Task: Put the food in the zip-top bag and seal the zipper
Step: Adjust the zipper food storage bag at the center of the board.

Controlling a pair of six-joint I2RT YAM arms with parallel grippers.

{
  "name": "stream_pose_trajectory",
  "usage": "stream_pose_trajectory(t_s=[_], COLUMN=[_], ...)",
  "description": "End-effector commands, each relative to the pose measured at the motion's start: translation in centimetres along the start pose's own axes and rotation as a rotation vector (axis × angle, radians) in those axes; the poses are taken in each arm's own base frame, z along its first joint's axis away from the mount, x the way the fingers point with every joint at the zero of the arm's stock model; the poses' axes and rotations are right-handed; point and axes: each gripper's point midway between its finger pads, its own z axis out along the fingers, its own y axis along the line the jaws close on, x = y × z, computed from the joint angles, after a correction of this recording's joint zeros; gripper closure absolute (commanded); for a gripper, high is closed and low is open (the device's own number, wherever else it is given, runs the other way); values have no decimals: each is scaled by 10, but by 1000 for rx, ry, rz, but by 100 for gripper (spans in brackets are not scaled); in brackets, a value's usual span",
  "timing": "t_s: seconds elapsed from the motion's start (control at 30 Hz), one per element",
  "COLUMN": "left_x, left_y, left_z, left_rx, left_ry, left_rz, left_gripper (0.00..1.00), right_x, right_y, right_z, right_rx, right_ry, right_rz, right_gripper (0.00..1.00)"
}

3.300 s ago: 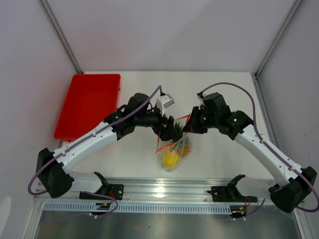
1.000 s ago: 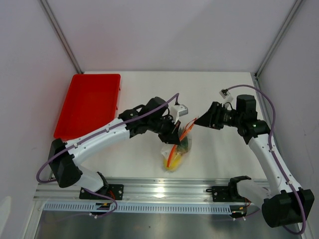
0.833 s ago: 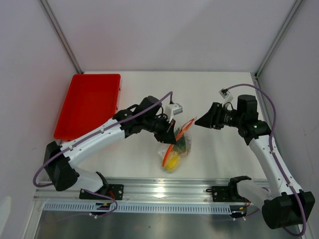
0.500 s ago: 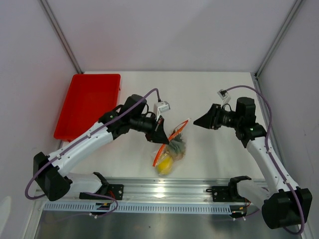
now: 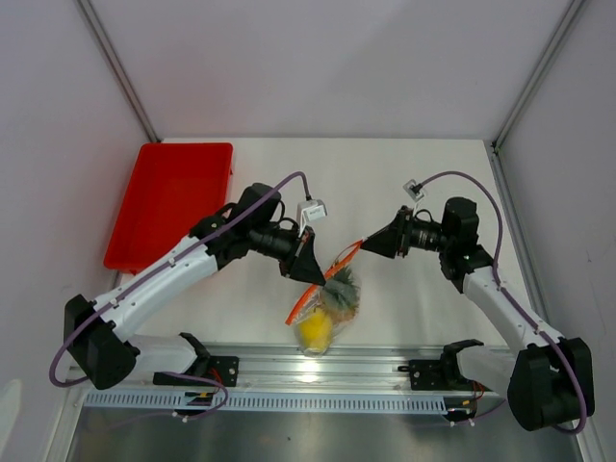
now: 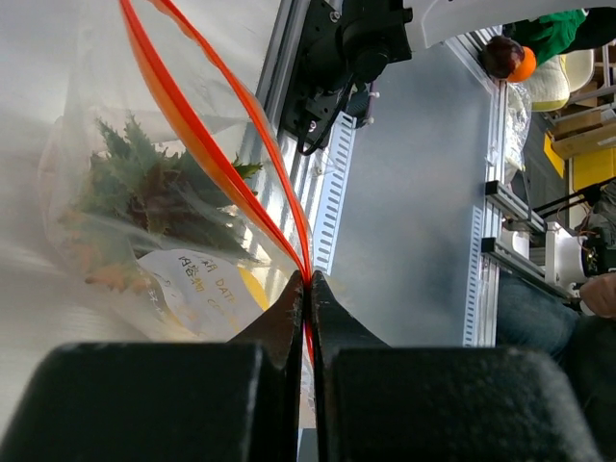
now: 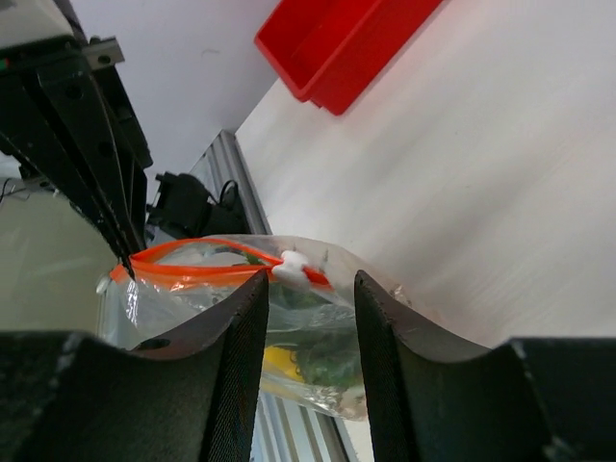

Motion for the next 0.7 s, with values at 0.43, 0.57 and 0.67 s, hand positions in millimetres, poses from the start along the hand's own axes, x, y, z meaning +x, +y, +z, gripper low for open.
stream_pose_trajectory(t_s=[0.43, 0.57, 0.67], left_x=[1, 3, 2], left_y=[-7, -4, 3], left_z=[-12, -17, -24], left_rx=[37, 1, -70], left_ry=[-38, -37, -41], left_rz=[59, 58, 62], left_gripper=[99, 100, 93], right_x=[19, 13, 8], right_y=[35, 46, 54], right_z=[22, 19, 14], right_rx=[-224, -247, -230], right_ry=[13, -4, -14], right_rz=[-139, -141, -131], right_gripper=[85, 100, 100])
